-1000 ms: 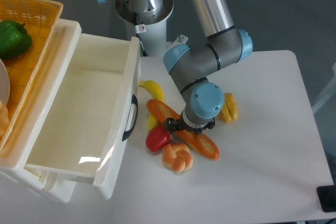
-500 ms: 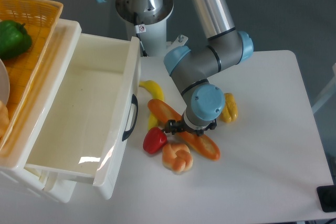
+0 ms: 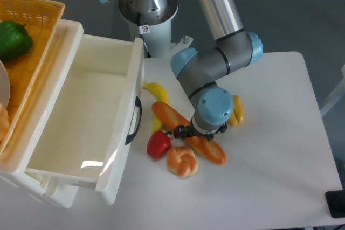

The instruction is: Pick up the long bread

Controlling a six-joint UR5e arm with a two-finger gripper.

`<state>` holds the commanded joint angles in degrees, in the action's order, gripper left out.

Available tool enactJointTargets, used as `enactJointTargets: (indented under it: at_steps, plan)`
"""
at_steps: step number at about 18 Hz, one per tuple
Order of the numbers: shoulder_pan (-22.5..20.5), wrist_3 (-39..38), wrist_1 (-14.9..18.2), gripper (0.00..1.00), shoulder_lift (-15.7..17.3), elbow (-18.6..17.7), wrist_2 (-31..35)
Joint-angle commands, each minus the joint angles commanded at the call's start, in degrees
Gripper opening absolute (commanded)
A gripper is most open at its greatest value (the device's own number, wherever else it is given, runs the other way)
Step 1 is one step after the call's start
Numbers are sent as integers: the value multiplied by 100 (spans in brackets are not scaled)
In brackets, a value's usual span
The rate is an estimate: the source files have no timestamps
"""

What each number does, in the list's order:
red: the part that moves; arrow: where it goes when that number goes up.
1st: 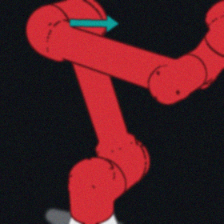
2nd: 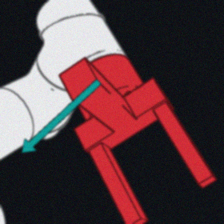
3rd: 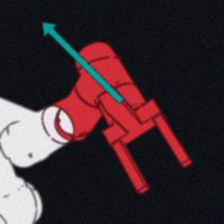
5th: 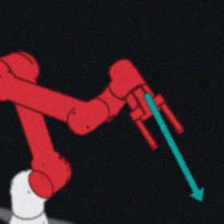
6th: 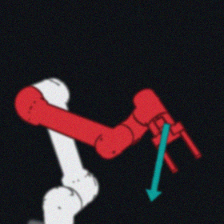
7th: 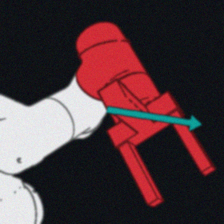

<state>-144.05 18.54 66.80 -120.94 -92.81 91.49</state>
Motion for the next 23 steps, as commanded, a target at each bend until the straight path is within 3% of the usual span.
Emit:
enactJointTargets:
  at_steps: [10, 23]
  plan:
    - [35, -896, 0, 100, -88, 228, -9]
    - [158, -1099, -88, 100, -141, 53, 158]
